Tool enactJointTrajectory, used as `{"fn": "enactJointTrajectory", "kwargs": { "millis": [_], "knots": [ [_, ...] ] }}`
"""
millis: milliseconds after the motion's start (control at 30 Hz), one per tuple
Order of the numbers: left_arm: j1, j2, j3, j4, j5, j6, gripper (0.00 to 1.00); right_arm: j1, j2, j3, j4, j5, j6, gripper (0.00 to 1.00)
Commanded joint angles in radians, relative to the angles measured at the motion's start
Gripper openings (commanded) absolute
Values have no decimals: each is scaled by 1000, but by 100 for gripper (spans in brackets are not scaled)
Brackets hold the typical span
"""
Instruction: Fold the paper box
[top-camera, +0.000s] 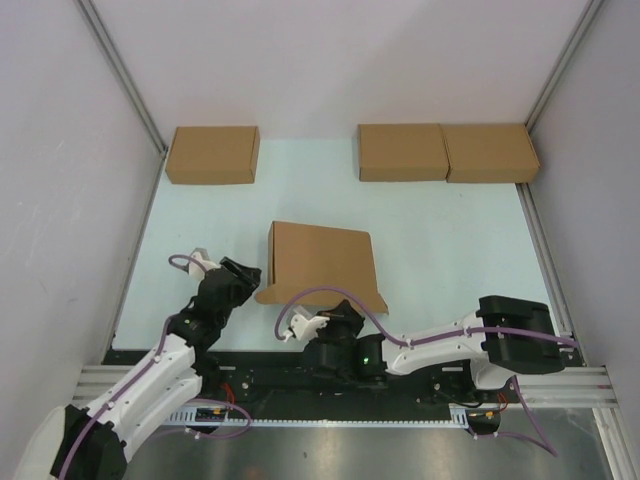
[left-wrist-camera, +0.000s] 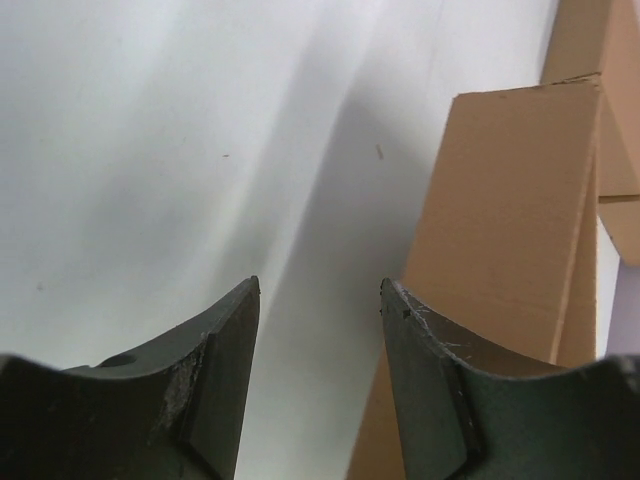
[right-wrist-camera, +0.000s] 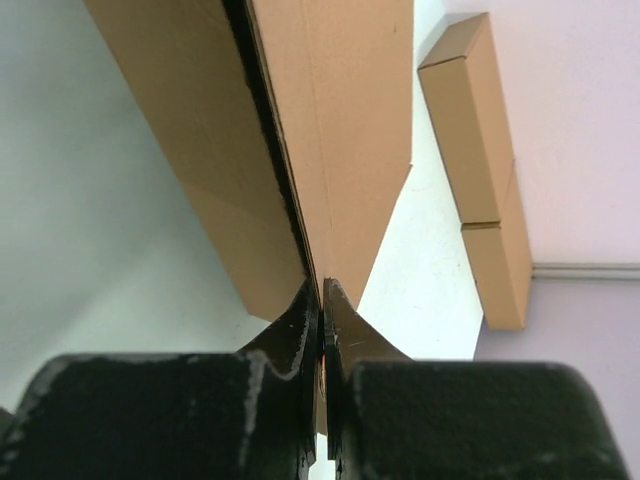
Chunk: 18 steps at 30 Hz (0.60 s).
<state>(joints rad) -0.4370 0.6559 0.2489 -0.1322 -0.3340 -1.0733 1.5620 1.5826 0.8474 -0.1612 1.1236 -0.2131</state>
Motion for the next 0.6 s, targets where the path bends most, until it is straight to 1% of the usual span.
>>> {"fn": "enactJointTrajectory", "kwargs": {
  "millis": [0,167,300,333,467,567],
  "knots": [
    [7,-9,-16,42,0,-42,57,15,8,-8,-95,-65,106,0],
    [7,-15,-7,34,-30,-40,58,41,4,-27,-141,-117,165,0],
    [7,25,-49,81,10,-36,58,46,-45,-34,-187,-182,208,0],
    [6,42,-63,110,22,-42,57,46,-52,-41,-202,-188,208,0],
    [0,79,-123,129,56,-88,55,40,-75,-44,-236,-191,253,0],
    [-22,111,-123,109,24,-86,54,26,-93,-45,-245,-202,261,0]
  ]
}}
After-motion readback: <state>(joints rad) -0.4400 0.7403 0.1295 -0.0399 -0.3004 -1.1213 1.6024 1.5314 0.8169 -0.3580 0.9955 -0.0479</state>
